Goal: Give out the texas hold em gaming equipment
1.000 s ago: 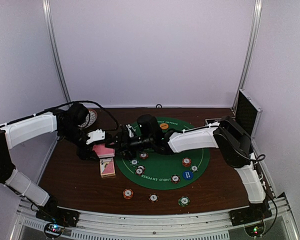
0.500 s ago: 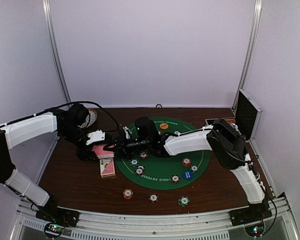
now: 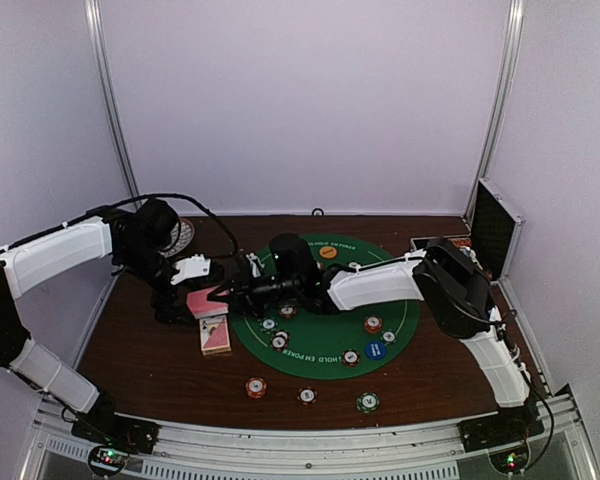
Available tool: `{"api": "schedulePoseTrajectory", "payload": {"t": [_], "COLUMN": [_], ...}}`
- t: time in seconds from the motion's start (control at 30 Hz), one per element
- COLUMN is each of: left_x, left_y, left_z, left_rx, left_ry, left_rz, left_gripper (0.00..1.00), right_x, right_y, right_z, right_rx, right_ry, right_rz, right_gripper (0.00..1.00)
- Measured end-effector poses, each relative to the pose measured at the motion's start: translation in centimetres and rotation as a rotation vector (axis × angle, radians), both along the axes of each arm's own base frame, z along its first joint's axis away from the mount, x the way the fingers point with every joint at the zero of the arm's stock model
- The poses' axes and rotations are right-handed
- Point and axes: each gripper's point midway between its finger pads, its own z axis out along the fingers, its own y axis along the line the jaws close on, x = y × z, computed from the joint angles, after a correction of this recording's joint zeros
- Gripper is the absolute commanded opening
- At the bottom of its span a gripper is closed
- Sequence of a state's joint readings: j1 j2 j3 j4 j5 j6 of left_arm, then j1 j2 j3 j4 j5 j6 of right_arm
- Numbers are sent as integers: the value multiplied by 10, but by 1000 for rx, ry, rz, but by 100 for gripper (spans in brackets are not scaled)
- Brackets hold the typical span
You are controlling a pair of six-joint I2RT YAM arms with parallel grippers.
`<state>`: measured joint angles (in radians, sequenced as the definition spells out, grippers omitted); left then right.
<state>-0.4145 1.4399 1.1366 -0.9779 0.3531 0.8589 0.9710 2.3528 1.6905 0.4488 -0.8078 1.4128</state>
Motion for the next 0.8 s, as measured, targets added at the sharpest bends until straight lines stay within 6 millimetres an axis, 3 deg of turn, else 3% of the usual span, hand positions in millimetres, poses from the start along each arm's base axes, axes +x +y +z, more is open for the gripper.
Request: {"api": "schedulePoseTrajectory", "payload": {"t": [0.2,0.37,0.8], "left_x": [-11,-4,5], "left_y": [-15,-26,-24], "left_z": [0,0,7], "left_rx": [20,32,19], "left_ry": [-1,-9,-79], "left_rz": [-70,-73,-30], "left_gripper": [98,95,64], "right_x": [-6,-11,-8], "right_y": [3,6,4], "right_z": [8,15,12], "right_rx": [30,58,59], "right_ry": [16,17,13], "right_rz": [18,30,16], "right_gripper": [15,15,14]}}
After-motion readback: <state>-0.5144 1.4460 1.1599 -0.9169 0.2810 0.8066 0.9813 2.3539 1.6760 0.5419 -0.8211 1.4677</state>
